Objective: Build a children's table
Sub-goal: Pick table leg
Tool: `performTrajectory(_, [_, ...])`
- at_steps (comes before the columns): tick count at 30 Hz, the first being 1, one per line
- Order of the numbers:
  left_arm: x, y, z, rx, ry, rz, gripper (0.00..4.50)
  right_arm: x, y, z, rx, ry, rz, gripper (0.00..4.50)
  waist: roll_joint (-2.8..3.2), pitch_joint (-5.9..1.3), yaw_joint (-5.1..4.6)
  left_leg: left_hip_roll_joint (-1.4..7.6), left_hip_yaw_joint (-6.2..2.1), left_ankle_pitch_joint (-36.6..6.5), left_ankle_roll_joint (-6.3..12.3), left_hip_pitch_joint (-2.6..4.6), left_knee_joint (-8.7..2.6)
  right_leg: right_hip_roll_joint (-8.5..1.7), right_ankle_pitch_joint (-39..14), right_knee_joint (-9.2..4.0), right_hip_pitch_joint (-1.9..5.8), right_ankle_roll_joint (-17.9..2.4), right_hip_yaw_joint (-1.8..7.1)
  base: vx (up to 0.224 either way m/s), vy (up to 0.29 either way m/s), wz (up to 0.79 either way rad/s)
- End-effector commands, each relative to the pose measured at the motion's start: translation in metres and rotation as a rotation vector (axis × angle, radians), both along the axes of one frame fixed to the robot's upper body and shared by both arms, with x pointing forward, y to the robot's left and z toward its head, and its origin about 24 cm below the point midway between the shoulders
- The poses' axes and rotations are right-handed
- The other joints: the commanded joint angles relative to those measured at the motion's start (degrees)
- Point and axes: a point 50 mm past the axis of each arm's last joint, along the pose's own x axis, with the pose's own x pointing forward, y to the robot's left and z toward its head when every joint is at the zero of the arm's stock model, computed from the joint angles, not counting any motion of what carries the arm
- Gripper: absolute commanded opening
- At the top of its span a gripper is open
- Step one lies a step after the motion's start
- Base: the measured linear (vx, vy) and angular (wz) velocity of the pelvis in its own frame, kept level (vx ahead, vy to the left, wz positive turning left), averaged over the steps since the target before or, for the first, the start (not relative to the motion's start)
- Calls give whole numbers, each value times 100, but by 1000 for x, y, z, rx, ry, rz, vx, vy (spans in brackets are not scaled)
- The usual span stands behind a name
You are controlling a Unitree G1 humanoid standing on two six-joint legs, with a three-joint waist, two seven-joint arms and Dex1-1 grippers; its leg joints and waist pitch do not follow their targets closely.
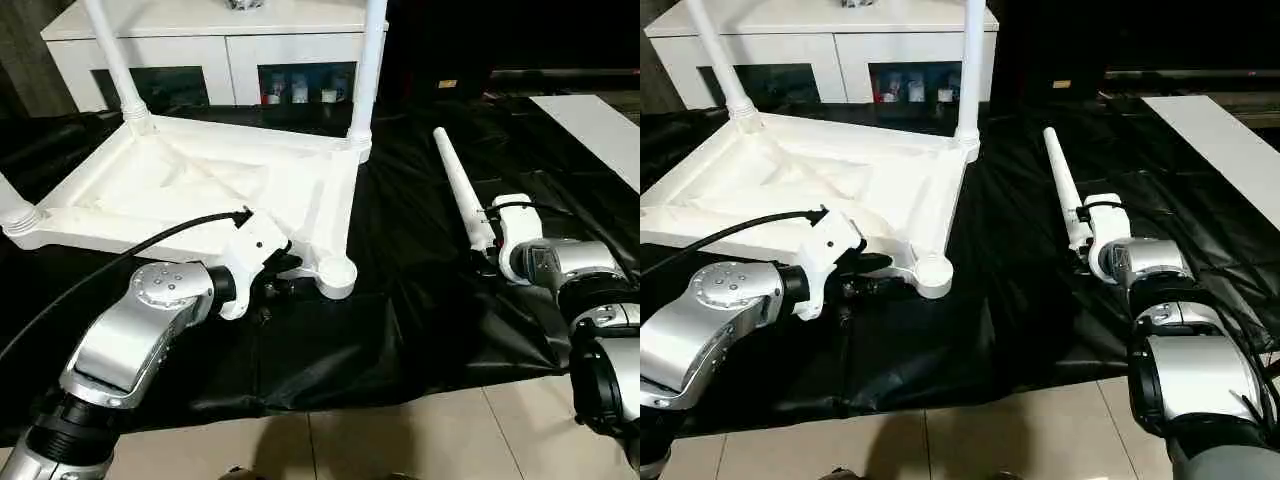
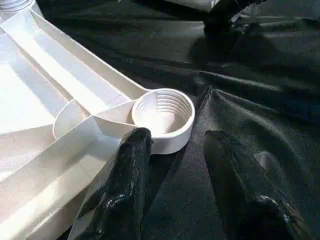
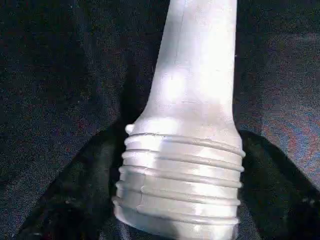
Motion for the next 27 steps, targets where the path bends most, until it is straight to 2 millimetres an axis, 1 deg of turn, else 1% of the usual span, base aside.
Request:
performTrajectory(1, [0, -3, 6, 9, -23, -17, 204, 3, 3, 3, 19, -10, -7, 314, -19, -420, 17, 20, 63, -776, 151, 71, -324, -195, -310, -340, 309, -1689, 129, 0, 0, 0])
performTrajectory(3, [0, -2, 6, 10, -22, -17, 204, 2, 3, 2, 25, -6, -17, 295, -16, -417, 16, 21, 62, -802, 142, 71, -327, -194, -336, -342, 306, -1686, 127, 0, 0, 0])
performTrajectory(4, [0, -2, 6, 10, -22, -17, 204, 2, 3, 2, 26, -6, -18, 295, -14, -420, 18, 22, 63, -807, 137, 76, -326, -195, -340, -343, 305, -1685, 128, 0, 0, 0])
performTrajectory(5, [1, -2, 6, 12, -25, -15, 204, 1, 1, 0, 39, -8, -40, 293, 0, -418, 13, 20, 59, -843, 124, 75, -329, -192, -348, -343, 305, -1679, 127, 0, 0, 0])
performTrajectory(10, [5, -2, 11, -11, -50, 5, 204, 2, -3, 4, 67, -53, -92, 285, -14, -419, 18, 23, 60, -867, 101, 82, -330, -190, -358, -343, 301, -1669, 126, 0, 0, 0])
performTrajectory(13, [11, -3, 15, -47, -85, 48, 204, 7, -6, 12, 94, -177, -135, 283, -28, -427, 49, 20, 72, -775, 115, 84, -320, -195, -267, -346, 307, -1614, 136, 0, 0, 0])
performTrajectory(15, [14, -3, 16, -70, -104, 78, 204, 8, -3, 14, 104, -255, -126, 282, -36, -429, 49, 11, 71, -744, 140, 73, -322, -189, -241, -344, 314, -1599, 130, 0, 0, 0])
performTrajectory(16, [17, -4, 18, -99, -108, 103, 204, 8, 1, 15, 119, -303, -123, 281, -16, -416, 57, 8, 79, -705, 162, 61, -322, -187, -155, -354, 320, -1539, 145, 0, 0, 0])
performTrajectory(17, [21, -4, 20, -132, -112, 134, 204, 7, 4, 16, 138, -343, -130, 280, -24, -441, 58, 7, 68, -580, 170, 58, -315, -189, -14, -333, 343, -1511, 145, 0, 0, 0])
performTrajectory(18, [25, -5, 23, -178, -113, 174, 221, 6, 8, 18, 164, -385, -131, 280, -22, -451, 57, 6, 69, -537, 194, 67, -311, -183, 59, -324, 332, -1532, 143, 0, 0, 0])
performTrajectory(19, [29, -6, 26, -223, -107, 209, 231, 4, 12, 19, 180, -425, -132, 279, 1, -457, 57, 5, 60, -547, 210, 67, -314, -186, 79, -320, 335, -1553, 139, 0, 0, 0])
performTrajectory(20, [32, -8, 28, -259, -98, 230, 238, 2, 15, 21, 187, -470, -133, 278, -2, -441, 58, 5, 71, -610, 216, 77, -328, -177, 43, -353, 320, -1539, 143, 0, 0, 0])
performTrajectory(21, [33, -9, 29, -284, -90, 242, 242, 1, 17, 23, 190, -503, -135, 277, -22, -450, 52, 17, 52, -672, 211, 81, -334, -188, -22, -347, 329, -1553, 137, 0, 0, 0])
performTrajectory(22, [34, -10, 31, -300, -90, 242, 242, 0, 19, 25, 190, -530, -130, 277, -22, -449, 56, 13, 55, -726, 212, 91, -338, -186, -121, -356, 319, -1542, 136, 0, 0, 0])
performTrajectory(23, [37, -15, 36, -365, -83, 243, 265, -5, 26, 31, 213, -628, -136, 277, 13, -430, 61, 15, 59, -808, 195, 93, -343, -186, -236, -390, 304, -1486, 139, 0, 0, 0])
performTrajectory(24, [38, -18, 39, -397, -79, 246, 276, -8, 30, 33, 232, -667, -145, 277, 23, -424, 63, 14, 61, -812, 179, 85, -346, -191, -247, -393, 308, -1436, 151, 0, 0, 0])
performTrajectory(25, [40, -20, 42, -423, -74, 249, 281, -11, 31, 36, 230, -719, -156, 277, 28, -437, 66, 19, 48, -835, 175, 100, -354, -190, -270, -390, 300, -1403, 146, 0, 0, 0])
performTrajectory(26, [43, -25, 46, -467, -68, 247, 281, -17, 34, 40, 215, -784, -171, 277, 32, -431, 81, 16, 53, -866, 155, 107, -356, -183, -331, -404, 284, -1343, 147, 0, 0, 0])
performTrajectory(27, [44, -28, 48, -483, -63, 243, 285, -19, 35, 41, 209, -809, -187, 276, 31, -425, 79, 20, 47, -885, 140, 104, -366, -182, -366, -407, 283, -1322, 146, 0, 0, 0])
